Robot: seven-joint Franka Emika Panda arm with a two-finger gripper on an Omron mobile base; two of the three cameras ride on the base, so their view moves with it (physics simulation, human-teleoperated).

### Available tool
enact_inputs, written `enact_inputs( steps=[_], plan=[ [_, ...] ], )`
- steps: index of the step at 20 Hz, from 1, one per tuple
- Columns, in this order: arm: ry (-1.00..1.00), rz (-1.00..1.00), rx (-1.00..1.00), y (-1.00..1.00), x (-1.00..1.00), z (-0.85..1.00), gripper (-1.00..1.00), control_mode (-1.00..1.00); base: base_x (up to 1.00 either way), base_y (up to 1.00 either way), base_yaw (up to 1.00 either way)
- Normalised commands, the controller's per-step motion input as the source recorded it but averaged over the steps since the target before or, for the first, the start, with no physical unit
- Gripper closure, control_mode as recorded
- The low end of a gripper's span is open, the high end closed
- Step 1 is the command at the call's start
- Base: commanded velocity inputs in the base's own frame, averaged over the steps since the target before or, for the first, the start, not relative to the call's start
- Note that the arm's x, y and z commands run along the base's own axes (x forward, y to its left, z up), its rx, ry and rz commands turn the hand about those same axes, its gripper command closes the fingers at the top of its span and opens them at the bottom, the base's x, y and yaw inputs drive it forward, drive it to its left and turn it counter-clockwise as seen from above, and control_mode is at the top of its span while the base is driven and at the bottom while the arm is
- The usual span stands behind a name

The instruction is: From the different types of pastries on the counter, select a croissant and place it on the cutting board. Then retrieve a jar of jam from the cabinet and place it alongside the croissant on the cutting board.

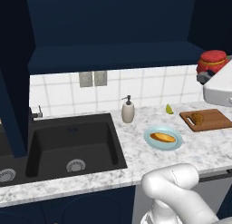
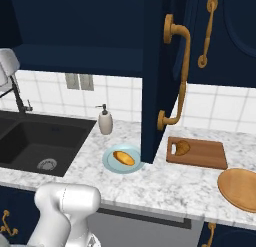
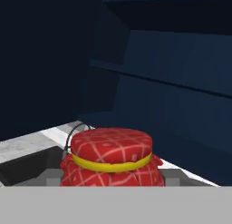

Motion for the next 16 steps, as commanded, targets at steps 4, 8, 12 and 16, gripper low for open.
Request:
enact_inputs(
  steps=[4, 8, 12, 16],
  plan=[
    [0.04, 0.00, -0.01, 0.00, -0.16, 0.00, 1.00, -1.00, 0.00, 0.00, 0.00],
    [0.00, 0.01, 0.00, 0.00, 0.00, 0.00, 1.00, -1.00, 0.00, 0.00, 0.00],
    [0.00, 0.00, 0.00, 0.00, -0.01, 0.00, 1.00, -1.00, 0.00, 0.00, 0.00],
    [0.00, 0.00, 0.00, 0.00, 0.00, 0.00, 1.00, -1.00, 0.00, 0.00, 0.00]
  ],
)
